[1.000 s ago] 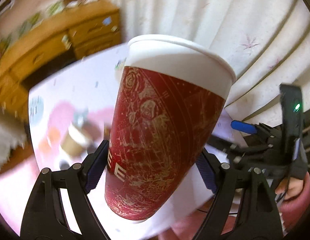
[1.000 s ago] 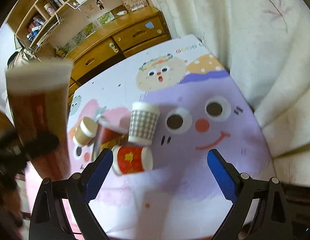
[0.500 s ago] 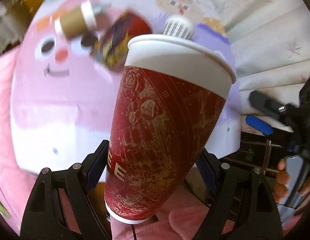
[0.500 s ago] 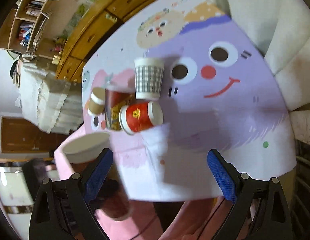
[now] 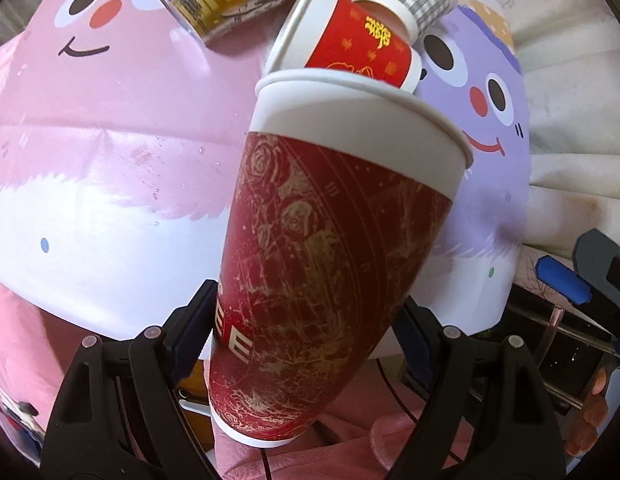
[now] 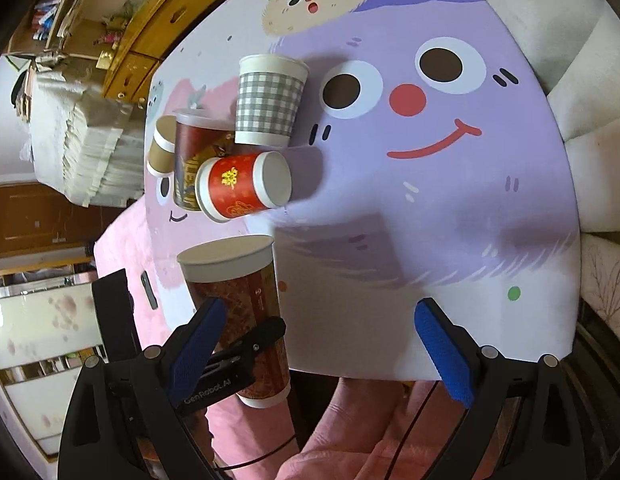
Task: Flip cup upright
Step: 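Lift the large red cup off the table with the left tool, then grasp the red cup with the right tool while the left tool releases it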
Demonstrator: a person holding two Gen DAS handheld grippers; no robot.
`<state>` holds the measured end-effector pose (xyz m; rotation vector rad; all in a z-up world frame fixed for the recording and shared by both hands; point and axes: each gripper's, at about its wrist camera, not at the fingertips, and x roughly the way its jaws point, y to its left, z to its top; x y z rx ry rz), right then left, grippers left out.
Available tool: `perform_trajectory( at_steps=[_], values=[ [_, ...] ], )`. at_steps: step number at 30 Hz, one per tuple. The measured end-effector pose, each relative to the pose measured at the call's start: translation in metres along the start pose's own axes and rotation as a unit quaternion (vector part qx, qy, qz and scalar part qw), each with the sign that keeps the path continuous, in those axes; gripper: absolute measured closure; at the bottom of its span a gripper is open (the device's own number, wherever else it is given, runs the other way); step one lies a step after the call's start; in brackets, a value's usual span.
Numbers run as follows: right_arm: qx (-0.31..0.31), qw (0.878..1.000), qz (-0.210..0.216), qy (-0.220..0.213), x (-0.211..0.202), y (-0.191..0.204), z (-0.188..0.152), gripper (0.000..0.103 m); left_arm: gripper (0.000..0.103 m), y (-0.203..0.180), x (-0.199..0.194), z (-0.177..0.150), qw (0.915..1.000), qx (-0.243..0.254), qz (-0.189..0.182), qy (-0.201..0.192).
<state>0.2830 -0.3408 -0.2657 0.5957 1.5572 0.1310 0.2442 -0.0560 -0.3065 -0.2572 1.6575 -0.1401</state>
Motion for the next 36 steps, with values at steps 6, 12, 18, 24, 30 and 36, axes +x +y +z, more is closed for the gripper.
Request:
perform_trajectory(
  at_steps=[6, 12, 18, 24, 30, 36],
  values=[
    [-0.007, 1.000, 0.004, 0.004, 0.003, 0.001, 0.013, 0.007, 0.021, 0.004, 0.011, 0.001, 1.0000, 0.003, -0.003, 0.005],
    [-0.005, 1.000, 0.004, 0.008, 0.007, 0.005, 0.020, 0.007, 0.021, -0.001, 0.011, 0.002, 0.9996, 0.027, 0.001, 0.009],
    [-0.012, 1.000, 0.000, 0.010, 0.015, 0.022, 0.024, 0.007, 0.019, 0.000, 0.000, 0.005, 0.9990, 0.038, -0.021, 0.010],
    [0.011, 1.000, -0.004, 0.005, 0.024, 0.040, 0.017, 0.007, 0.019, 0.007, -0.028, 0.005, 0.9959, 0.077, -0.045, 0.016],
    [0.061, 0.998, -0.001, -0.009, 0.040, 0.057, 0.001, 0.006, 0.019, 0.022, -0.066, 0.000, 0.9913, 0.122, -0.049, -0.004],
    [0.089, 0.995, -0.028, -0.030, 0.066, 0.071, -0.022, 0.006, 0.019, 0.058, -0.097, -0.003, 0.9875, 0.150, -0.015, -0.047]
  ],
)
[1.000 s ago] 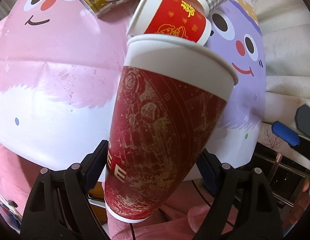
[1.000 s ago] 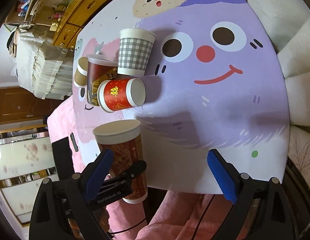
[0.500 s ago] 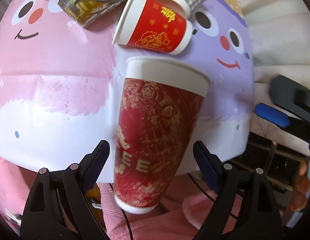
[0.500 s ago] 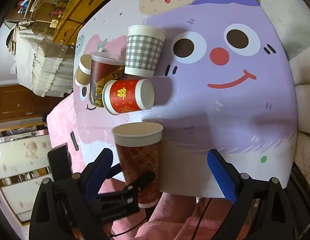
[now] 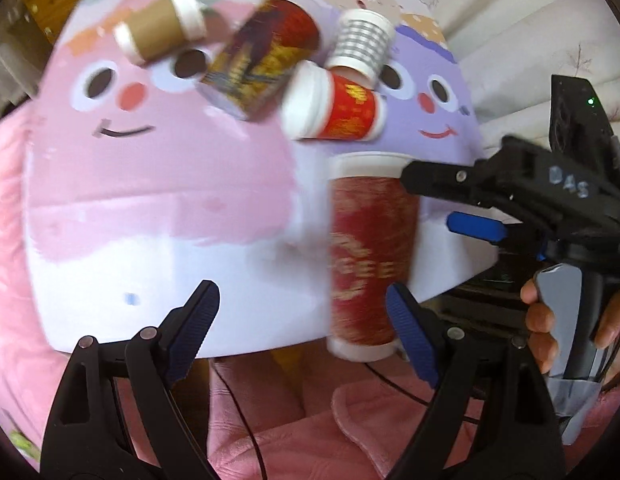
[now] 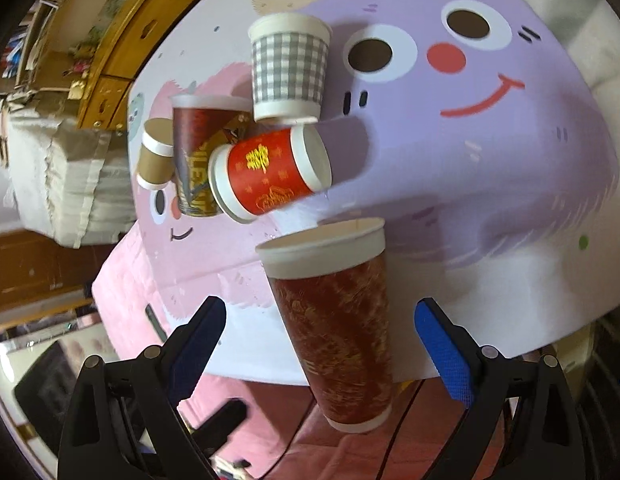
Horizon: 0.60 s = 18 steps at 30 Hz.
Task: Flip cup upright
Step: 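Grasp the red cup with the right tool while the left tool releases it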
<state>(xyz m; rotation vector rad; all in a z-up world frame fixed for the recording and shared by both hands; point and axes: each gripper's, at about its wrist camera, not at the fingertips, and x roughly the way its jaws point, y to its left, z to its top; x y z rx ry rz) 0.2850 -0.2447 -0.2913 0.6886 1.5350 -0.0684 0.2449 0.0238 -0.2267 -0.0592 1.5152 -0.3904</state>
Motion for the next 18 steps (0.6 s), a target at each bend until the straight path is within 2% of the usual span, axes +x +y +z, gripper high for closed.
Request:
perform_trajectory(
  at_steps=[7, 11, 15, 17, 18],
  values=[
    [-0.029, 0.994, -0.099, -0.045, 0.036, 0.024, -0.026, 0.006, 0.019, 0.027, -0.014, -0.006, 0.9961, 0.065, 0.058, -0.013],
    [-0.027, 0.991, -0.111, -0.066, 0.053, 0.033, -0.034, 0.006, 0.019, 0.039, -0.016, -0.009, 0.9918, 0.097, 0.081, -0.017],
    [-0.020, 0.988, -0.128, -0.086, 0.064, 0.039, -0.044, 0.007, 0.019, 0.048, -0.020, -0.013, 0.9876, 0.127, 0.088, -0.023],
    [-0.015, 0.987, -0.130, -0.095, 0.066, 0.039, -0.047, 0.009, 0.019, 0.052, -0.022, -0.014, 0.9848, 0.141, 0.098, -0.025],
    [-0.014, 0.986, -0.133, -0.099, 0.066, 0.038, -0.049, 0.014, 0.019, 0.053, -0.022, -0.015, 0.9839, 0.145, 0.101, -0.026]
  ],
)
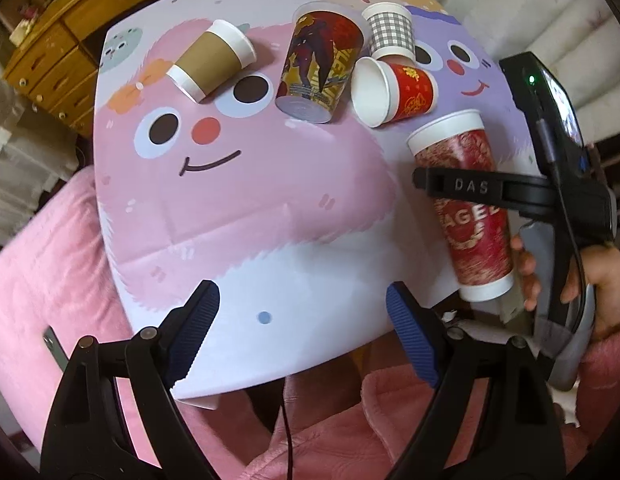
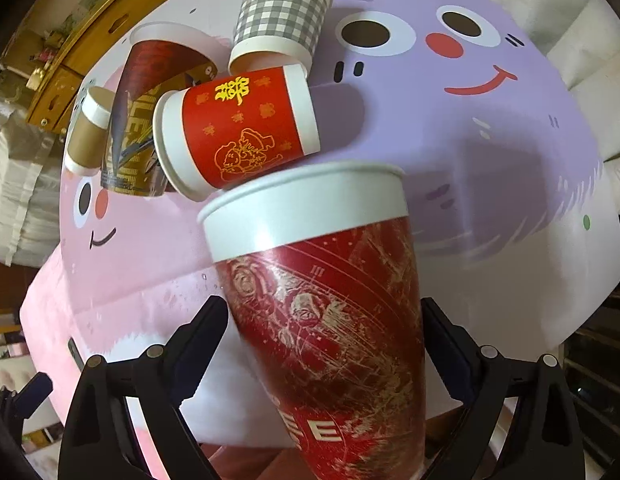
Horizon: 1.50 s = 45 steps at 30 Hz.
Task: Flip cup upright
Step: 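Grasp the red cup with the right tool while the left tool releases it, then rotate the red cup with the right tool until its opening faces up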
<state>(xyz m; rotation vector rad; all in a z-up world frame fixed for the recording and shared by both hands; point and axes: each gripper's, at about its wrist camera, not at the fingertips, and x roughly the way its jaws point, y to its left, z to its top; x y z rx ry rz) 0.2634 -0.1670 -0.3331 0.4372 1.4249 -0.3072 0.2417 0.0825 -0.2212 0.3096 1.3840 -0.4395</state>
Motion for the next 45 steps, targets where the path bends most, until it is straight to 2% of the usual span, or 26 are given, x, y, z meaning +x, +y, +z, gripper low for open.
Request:
perform_trajectory(
  at_steps=[9, 11, 14, 17, 21, 25, 27, 33, 38, 41, 44, 45],
  values=[
    [-0.042, 0.999, -0.010, -0.033, -0.016, 0.010, -0.021, 0.018, 0.019, 0.001, -0.008, -0.002, 0.9993, 0.031, 0.001, -0.022],
    [-0.042, 0.997, -0.002, -0.064, -0.030, 0.016, -0.030, 0.018, 0.019, -0.001, -0.010, -0.002, 0.9990, 0.035, 0.002, -0.026],
    [-0.039, 0.990, 0.024, -0.134, -0.059, 0.015, -0.047, 0.019, 0.019, 0.000, -0.014, -0.003, 0.9990, 0.033, 0.001, -0.031],
    [-0.048, 0.976, 0.032, -0.211, -0.087, 0.014, -0.059, 0.021, 0.019, 0.002, -0.016, -0.002, 0.9990, 0.028, -0.001, -0.036],
    [-0.076, 0.941, 0.082, -0.318, -0.120, 0.011, -0.077, 0.021, 0.019, 0.003, -0.019, -0.003, 0.9989, 0.022, -0.001, -0.042],
    [-0.099, 0.915, 0.121, -0.371, -0.129, 0.011, -0.096, 0.021, 0.019, 0.005, -0.022, -0.003, 0.9989, 0.012, -0.001, -0.046],
    [-0.110, 0.911, 0.122, -0.378, -0.126, 0.015, -0.105, 0.021, 0.019, 0.006, -0.022, -0.004, 0.9988, 0.008, -0.001, -0.048],
    [-0.133, 0.921, 0.111, -0.349, -0.100, 0.029, -0.117, 0.021, 0.019, 0.009, -0.030, -0.012, 0.9975, -0.006, -0.012, -0.069],
    [-0.143, 0.918, 0.113, -0.351, -0.080, 0.039, -0.129, 0.020, 0.019, 0.017, -0.040, -0.019, 0.9940, -0.039, -0.034, -0.096],
    [-0.160, 0.926, 0.095, -0.327, -0.072, 0.040, -0.129, 0.019, 0.019, 0.021, -0.049, -0.019, 0.9903, -0.057, -0.049, -0.117],
    [-0.181, 0.934, 0.085, -0.296, -0.065, 0.042, -0.131, 0.018, 0.019, 0.021, -0.054, -0.018, 0.9885, -0.067, -0.045, -0.128],
    [-0.186, 0.936, 0.078, -0.287, -0.063, 0.042, -0.132, 0.013, 0.019, 0.020, -0.055, -0.017, 0.9880, -0.073, -0.043, -0.129]
  ],
)
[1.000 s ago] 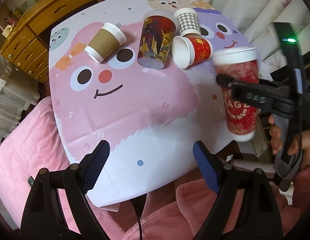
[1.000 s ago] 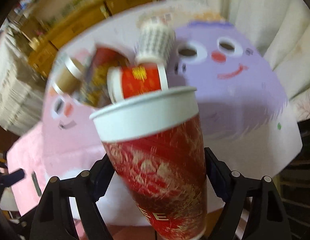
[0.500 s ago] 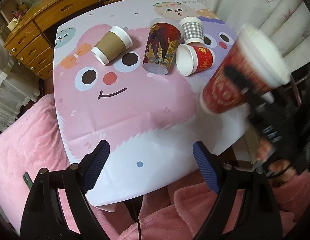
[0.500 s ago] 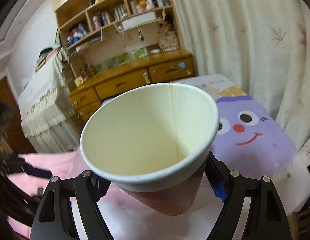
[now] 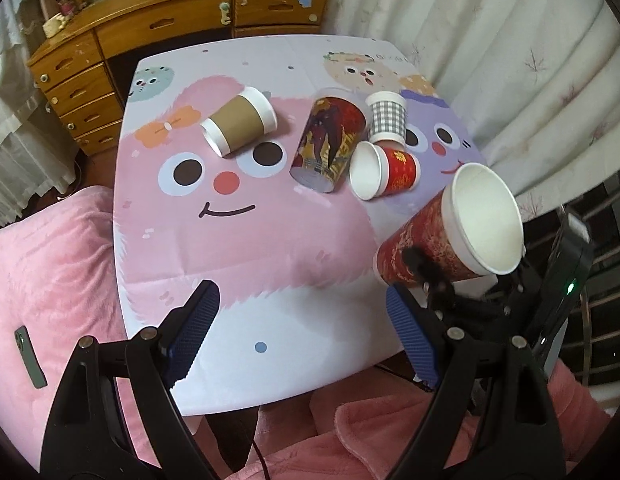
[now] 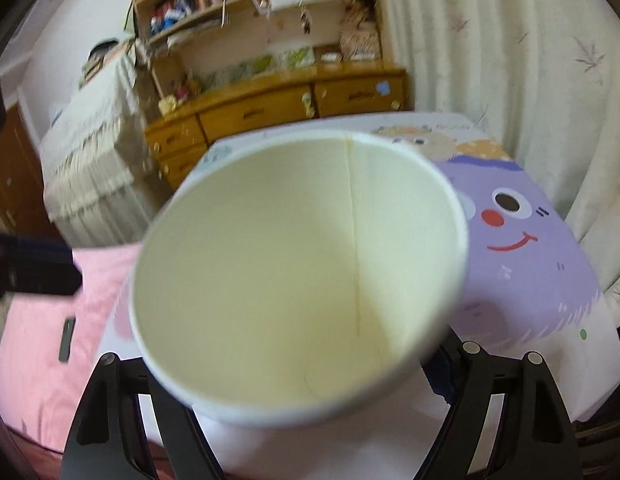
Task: Flip cup upright
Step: 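Rotate the red cup with the right tool until its opening faces up, then lower the upright red cup onto the table and open the right tool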
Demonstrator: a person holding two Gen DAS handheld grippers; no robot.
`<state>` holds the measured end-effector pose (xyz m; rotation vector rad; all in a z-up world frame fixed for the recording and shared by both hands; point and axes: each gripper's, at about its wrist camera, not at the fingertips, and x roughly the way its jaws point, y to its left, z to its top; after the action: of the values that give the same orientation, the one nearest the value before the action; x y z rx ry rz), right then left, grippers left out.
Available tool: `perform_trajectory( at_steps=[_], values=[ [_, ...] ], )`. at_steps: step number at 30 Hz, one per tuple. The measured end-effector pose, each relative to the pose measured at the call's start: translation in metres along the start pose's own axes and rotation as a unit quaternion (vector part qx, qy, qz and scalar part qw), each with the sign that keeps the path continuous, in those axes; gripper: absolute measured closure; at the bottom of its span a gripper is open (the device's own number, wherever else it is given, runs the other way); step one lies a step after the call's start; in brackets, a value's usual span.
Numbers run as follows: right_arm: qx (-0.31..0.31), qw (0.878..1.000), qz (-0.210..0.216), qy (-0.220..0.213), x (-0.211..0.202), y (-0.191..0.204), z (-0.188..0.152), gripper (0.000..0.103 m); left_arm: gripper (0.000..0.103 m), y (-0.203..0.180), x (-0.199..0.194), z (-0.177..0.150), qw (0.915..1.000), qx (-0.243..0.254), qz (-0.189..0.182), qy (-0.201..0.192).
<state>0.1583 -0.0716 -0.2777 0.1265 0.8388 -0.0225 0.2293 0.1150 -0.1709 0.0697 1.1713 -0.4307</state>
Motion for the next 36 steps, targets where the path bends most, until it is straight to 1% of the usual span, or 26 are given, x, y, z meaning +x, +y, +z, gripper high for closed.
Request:
perform_trajectory(
  at_steps=[1, 2, 4, 6, 8, 10, 11, 13, 15, 17, 19, 21, 23, 25, 27, 28, 31, 32, 33, 35, 36],
  values=[
    [-0.004, 1.000, -0.001, 0.010, 0.001, 0.000, -0.002, 0.008, 0.019, 0.000, 0.000, 0.000, 1.0000, -0.005, 0.000, 0.000],
    [-0.007, 1.000, 0.002, 0.019, 0.000, 0.000, -0.004, 0.007, 0.019, 0.001, 0.001, 0.000, 0.9999, -0.011, 0.000, 0.002],
    [-0.018, 0.999, 0.009, 0.045, 0.001, -0.001, -0.008, 0.006, 0.019, 0.001, 0.001, -0.001, 0.9996, -0.027, 0.002, 0.005],
    [-0.032, 0.996, 0.006, 0.079, 0.002, -0.006, -0.015, 0.006, 0.019, 0.002, 0.001, -0.003, 0.9991, -0.041, 0.005, 0.004],
    [-0.042, 0.993, 0.006, 0.113, 0.002, -0.013, -0.020, 0.005, 0.019, 0.001, -0.001, -0.004, 0.9987, -0.048, 0.017, -0.005],
    [-0.045, 0.988, 0.019, 0.144, -0.001, -0.019, -0.025, 0.005, 0.019, 0.000, -0.003, -0.006, 0.9981, -0.055, 0.027, -0.012],
    [-0.044, 0.985, 0.034, 0.166, -0.005, -0.024, -0.027, 0.005, 0.019, -0.001, -0.004, -0.007, 0.9975, -0.061, 0.033, -0.014],
    [-0.038, 0.980, 0.044, 0.189, -0.018, -0.034, -0.026, 0.004, 0.019, -0.003, -0.010, -0.010, 0.9957, -0.078, 0.046, -0.020],
    [-0.034, 0.979, 0.038, 0.199, -0.034, -0.039, -0.023, 0.004, 0.019, -0.007, -0.017, -0.013, 0.9934, -0.095, 0.056, -0.030],
    [-0.023, 0.976, 0.024, 0.216, -0.051, -0.048, -0.014, 0.004, 0.019, -0.013, -0.027, -0.015, 0.9919, -0.105, 0.055, -0.045],
    [0.001, 0.976, 0.007, 0.216, -0.070, -0.059, -0.002, 0.004, 0.019, -0.025, -0.041, -0.018, 0.9921, -0.101, 0.041, -0.062],
    [0.006, 0.977, 0.004, 0.213, -0.090, -0.064, 0.012, 0.004, 0.019, -0.038, -0.052, -0.020, 0.9925, -0.094, 0.024, -0.074],
    [0.018, 0.976, 0.006, 0.218, -0.106, -0.065, 0.024, 0.004, 0.019, -0.053, -0.063, -0.022, 0.9928, -0.087, 0.022, -0.080],
    [0.059, 0.974, 0.036, 0.215, -0.124, -0.075, 0.042, 0.004, 0.019, -0.073, -0.075, -0.024, 0.9925, -0.073, 0.038, -0.090],
    [0.087, 0.973, 0.067, 0.205, -0.140, -0.078, 0.057, 0.004, 0.019, -0.091, -0.088, -0.023, 0.9901, -0.064, 0.070, -0.103],
    [0.095, 0.973, 0.077, 0.197, -0.147, -0.082, 0.065, 0.004, 0.019, -0.097, -0.094, -0.022, 0.9888, -0.063, 0.081, -0.108],
    [0.112, 0.973, 0.107, 0.174, -0.166, -0.086, 0.085, 0.004, 0.019, -0.116, -0.115, -0.019, 0.9871, -0.071, 0.085, -0.116],
    [0.114, 0.974, 0.112, 0.160, -0.173, -0.087, 0.091, 0.004, 0.019, -0.120, -0.121, -0.019, 0.9869, -0.076, 0.081, -0.116],
    [0.112, 0.976, 0.108, 0.150, -0.182, -0.087, 0.096, 0.004, 0.019, -0.126, -0.127, -0.018, 0.9866, -0.081, 0.077, -0.118],
    [0.100, 0.982, 0.085, 0.132, -0.202, -0.081, 0.106, 0.004, 0.019, -0.136, -0.137, -0.019, 0.9853, -0.082, 0.081, -0.126],
    [0.094, 0.985, 0.074, 0.125, -0.207, -0.079, 0.110, 0.004, 0.019, -0.142, -0.142, -0.021, 0.9840, -0.078, 0.090, -0.132]
  ],
)
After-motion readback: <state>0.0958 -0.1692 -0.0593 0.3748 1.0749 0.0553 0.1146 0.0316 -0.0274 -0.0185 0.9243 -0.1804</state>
